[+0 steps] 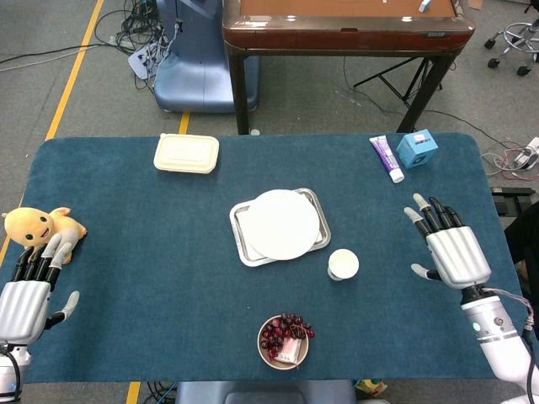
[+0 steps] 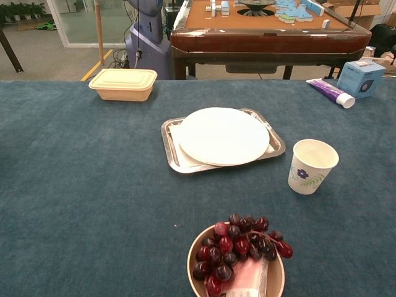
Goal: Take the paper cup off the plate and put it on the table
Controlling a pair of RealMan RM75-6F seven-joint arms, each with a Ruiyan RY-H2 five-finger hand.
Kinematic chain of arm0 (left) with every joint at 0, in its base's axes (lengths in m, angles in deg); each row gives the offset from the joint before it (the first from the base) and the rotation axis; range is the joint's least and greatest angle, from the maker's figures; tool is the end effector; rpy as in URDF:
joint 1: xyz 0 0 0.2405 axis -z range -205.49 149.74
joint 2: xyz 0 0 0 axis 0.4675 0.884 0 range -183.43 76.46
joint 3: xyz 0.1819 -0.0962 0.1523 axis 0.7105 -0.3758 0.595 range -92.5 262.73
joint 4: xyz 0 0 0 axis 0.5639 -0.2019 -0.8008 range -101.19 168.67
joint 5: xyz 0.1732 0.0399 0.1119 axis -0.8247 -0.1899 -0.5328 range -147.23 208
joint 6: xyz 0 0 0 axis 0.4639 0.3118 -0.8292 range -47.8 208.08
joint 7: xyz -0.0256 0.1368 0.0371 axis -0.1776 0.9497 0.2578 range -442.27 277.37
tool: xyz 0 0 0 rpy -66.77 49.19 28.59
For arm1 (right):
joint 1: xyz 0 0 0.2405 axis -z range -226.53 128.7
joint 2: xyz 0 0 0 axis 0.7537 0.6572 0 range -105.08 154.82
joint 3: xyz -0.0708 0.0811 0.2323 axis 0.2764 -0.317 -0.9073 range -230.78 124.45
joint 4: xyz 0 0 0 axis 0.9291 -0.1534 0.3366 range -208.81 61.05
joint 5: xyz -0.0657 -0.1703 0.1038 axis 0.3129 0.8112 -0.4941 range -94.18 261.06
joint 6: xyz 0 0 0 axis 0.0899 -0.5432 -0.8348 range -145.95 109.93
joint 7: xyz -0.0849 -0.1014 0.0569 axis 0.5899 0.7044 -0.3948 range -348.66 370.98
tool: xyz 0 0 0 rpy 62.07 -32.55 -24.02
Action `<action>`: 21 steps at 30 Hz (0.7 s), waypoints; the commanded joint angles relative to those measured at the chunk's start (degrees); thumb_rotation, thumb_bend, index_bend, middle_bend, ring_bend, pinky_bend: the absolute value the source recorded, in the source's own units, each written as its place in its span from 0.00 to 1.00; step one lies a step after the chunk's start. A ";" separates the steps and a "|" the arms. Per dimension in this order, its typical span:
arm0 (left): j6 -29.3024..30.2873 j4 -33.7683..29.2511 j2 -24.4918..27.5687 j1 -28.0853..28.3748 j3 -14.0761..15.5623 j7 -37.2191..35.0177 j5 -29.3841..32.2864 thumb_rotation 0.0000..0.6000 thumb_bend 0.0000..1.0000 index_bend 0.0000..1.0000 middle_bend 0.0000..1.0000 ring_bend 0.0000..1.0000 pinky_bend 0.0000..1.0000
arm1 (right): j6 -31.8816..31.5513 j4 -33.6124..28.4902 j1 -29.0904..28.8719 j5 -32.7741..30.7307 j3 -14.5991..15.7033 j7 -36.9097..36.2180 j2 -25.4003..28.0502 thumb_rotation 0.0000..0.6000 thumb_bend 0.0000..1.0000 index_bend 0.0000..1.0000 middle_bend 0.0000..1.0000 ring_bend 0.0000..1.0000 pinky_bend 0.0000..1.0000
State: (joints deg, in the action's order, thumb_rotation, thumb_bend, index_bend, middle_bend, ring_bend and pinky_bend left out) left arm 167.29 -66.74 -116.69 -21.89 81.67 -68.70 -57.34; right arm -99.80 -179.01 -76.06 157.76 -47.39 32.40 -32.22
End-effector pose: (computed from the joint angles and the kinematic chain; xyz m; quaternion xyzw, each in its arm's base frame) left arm -0.2730 0.1859 0.1571 -0.6204 -0.3264 -0.3811 0.6028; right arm -0.2410 -0.2507 0.1613 0.6992 -0.2795 0.3115 0.5797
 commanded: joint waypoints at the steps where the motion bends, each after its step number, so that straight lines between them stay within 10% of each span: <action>1: -0.31 0.20 -0.16 0.18 0.02 0.40 0.11 1.00 0.32 0.00 0.00 0.00 0.00 | -4.69 6.83 5.35 3.02 -0.85 -3.73 -4.97 1.00 0.15 0.00 0.05 0.00 0.15; 21: -2.67 0.92 -1.82 1.89 0.00 3.26 0.52 1.00 0.32 0.00 0.00 0.00 0.00 | -10.15 13.24 13.92 4.62 -6.80 -10.52 -7.49 1.00 0.15 0.00 0.06 0.00 0.15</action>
